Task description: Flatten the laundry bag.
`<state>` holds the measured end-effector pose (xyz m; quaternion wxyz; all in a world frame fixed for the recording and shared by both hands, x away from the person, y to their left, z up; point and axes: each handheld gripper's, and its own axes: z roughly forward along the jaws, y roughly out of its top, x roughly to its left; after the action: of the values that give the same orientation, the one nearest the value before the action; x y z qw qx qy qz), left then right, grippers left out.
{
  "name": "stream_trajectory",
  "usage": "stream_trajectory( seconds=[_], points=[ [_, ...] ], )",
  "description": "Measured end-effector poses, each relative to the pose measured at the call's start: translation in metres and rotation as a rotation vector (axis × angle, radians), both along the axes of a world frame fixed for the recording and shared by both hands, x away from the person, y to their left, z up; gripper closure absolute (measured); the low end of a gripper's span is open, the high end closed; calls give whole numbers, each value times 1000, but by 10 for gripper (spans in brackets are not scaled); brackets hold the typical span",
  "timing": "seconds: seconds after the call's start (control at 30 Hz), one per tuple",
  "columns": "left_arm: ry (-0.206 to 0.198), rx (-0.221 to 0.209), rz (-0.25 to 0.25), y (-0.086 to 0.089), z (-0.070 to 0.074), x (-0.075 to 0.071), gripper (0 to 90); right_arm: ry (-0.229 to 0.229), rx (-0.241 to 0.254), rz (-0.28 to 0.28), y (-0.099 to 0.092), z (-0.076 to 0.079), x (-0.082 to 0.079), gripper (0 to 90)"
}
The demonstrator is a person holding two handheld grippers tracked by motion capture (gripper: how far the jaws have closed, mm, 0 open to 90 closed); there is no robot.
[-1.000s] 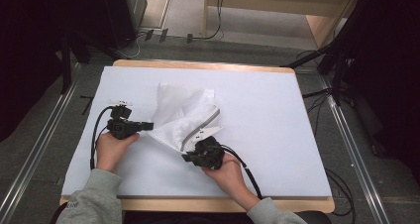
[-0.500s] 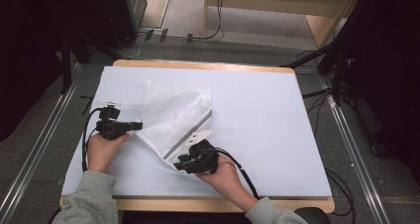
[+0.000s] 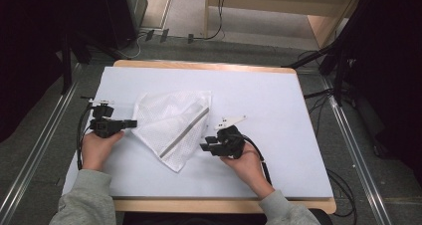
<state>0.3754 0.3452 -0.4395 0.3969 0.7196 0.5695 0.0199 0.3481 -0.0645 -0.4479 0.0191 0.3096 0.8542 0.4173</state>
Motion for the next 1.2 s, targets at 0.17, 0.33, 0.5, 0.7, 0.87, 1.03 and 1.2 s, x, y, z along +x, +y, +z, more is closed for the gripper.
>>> stream_trajectory(
  seconds=[0.17, 0.33, 0.5, 0.7, 0.87, 1.03, 1.2],
  points=[
    [-38, -15, 5, 5, 4, -5, 644, -6, -2, -55, -9, -3, 16, 638],
    [-57, -17, 12, 7, 7, -11, 569, 16, 16, -76, -5, -7, 33, 598],
    [-65, -5, 7, 6, 7, -14, 537, -11, -7, -72, 5, -11, 40, 591],
    [-77, -1, 0, 3, 6, -15, 487, 39, -3, -68, 17, -20, 55, 666],
    [-77, 9, -26, -1, 6, -14, 467, 58, -14, -62, 23, -17, 52, 900],
    [-82, 22, -47, -6, 6, -12, 463, 83, -21, -36, 18, -5, 42, 900],
    [-86, 24, -53, -9, 7, -8, 461, 68, -25, -8, 4, 8, 23, 900]
  ],
)
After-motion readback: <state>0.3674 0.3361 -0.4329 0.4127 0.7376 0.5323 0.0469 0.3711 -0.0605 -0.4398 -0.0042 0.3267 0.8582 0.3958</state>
